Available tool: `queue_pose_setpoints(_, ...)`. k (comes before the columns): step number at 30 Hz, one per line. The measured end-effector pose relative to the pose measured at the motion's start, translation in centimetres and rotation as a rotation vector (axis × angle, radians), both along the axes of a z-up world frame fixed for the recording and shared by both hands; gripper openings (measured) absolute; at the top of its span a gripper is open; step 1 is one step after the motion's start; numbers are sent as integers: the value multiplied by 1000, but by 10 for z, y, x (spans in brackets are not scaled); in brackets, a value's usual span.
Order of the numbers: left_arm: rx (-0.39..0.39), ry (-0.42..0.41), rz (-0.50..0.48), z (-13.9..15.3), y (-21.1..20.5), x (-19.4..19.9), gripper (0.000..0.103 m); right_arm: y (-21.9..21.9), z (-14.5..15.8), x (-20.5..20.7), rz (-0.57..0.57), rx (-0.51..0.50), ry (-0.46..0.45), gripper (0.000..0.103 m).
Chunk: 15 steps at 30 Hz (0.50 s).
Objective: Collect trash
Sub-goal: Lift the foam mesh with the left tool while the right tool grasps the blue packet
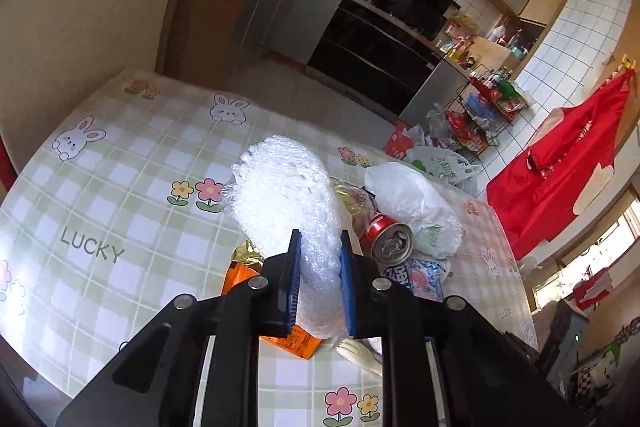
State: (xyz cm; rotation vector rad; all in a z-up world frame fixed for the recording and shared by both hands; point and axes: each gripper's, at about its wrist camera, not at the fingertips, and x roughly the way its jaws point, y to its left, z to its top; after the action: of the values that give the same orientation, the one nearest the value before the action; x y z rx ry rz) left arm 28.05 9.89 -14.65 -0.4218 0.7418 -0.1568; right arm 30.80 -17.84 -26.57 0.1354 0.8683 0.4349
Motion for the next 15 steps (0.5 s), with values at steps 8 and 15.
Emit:
queue_pose_setpoints(8,-49,-35,-49,-10,8,-60,17,16,-15,37,-19,-35,-18,56)
queue_pose_setpoints(15,-33,28,-9,-45,20,-99,17,20,-36,42,-33,-50,26,27)
